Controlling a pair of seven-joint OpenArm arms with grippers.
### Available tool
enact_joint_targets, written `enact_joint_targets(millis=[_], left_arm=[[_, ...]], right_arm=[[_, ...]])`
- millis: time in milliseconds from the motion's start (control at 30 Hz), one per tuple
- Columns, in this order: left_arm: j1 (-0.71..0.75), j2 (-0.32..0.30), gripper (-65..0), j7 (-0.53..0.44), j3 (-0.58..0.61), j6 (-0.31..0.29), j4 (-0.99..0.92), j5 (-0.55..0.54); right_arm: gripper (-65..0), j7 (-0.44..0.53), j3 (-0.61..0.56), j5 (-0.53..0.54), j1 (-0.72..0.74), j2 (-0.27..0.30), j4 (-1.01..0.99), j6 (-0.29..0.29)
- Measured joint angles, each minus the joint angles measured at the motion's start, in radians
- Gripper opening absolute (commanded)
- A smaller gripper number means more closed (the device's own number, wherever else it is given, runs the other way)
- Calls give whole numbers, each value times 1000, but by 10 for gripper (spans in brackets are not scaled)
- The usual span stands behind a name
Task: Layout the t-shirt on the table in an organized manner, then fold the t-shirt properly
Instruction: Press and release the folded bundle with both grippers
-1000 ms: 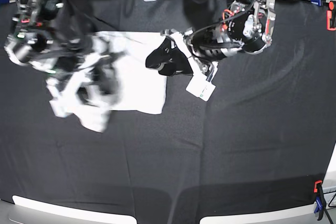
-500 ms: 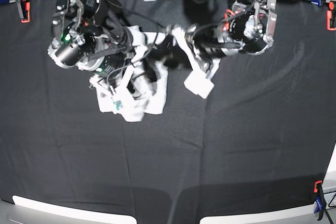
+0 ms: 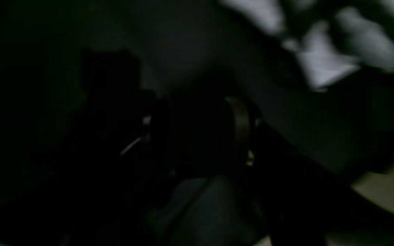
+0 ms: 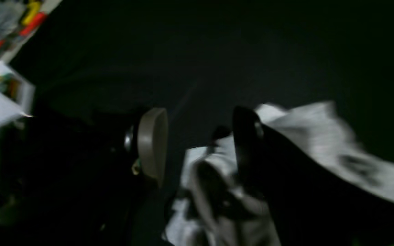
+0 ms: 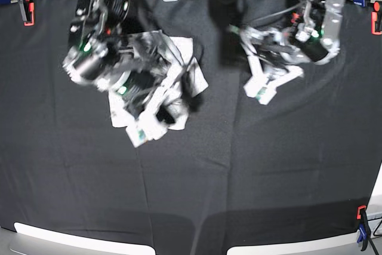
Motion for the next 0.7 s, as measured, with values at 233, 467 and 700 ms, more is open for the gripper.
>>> enact_joint_targets(millis=[233,467,700], left_arm=[[0,-16,-413,-51,0,41,3,15],[0,-14,-413,-78,0,41,3,11],[0,-14,-413,-79,0,41,3,11]], right_arm=[[-347,-63,161,11,-81,97,169,11],[-347,-42,284,13,-163,170,109,11],[-347,94,180,-8,-137,170,-121,10]])
